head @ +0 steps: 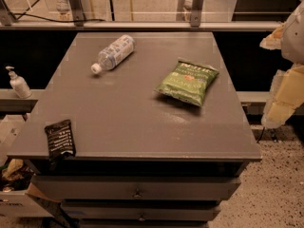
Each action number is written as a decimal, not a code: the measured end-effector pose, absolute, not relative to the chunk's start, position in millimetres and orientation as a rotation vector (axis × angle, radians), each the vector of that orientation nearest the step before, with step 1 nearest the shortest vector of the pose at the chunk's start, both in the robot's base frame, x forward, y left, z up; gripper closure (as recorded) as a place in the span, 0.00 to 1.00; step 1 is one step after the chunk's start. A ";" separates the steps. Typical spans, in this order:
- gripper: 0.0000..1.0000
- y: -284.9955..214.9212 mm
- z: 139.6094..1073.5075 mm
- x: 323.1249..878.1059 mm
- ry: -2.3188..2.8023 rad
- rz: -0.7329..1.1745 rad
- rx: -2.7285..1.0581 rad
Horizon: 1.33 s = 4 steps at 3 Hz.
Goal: Pick green jalapeno chip bag
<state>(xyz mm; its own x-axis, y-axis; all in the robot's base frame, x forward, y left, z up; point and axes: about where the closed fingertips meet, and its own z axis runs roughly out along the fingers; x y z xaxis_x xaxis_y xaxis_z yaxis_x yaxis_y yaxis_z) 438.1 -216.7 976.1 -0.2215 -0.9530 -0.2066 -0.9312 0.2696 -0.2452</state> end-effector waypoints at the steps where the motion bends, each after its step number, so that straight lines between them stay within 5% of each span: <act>1: 0.00 -216.6 976.1 438.1 2.232 -0.098 -1.725; 4: 0.00 -164.6 927.9 484.0 2.036 -0.061 -1.780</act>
Offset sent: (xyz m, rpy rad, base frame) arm 0.0031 0.0139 -0.0218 0.0148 -0.0184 0.0659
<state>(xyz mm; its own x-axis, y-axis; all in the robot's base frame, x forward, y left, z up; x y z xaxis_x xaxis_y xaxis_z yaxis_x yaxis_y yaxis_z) 484.0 -164.6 927.9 -0.0804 -0.9537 -0.2897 -0.9345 0.1732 -0.3108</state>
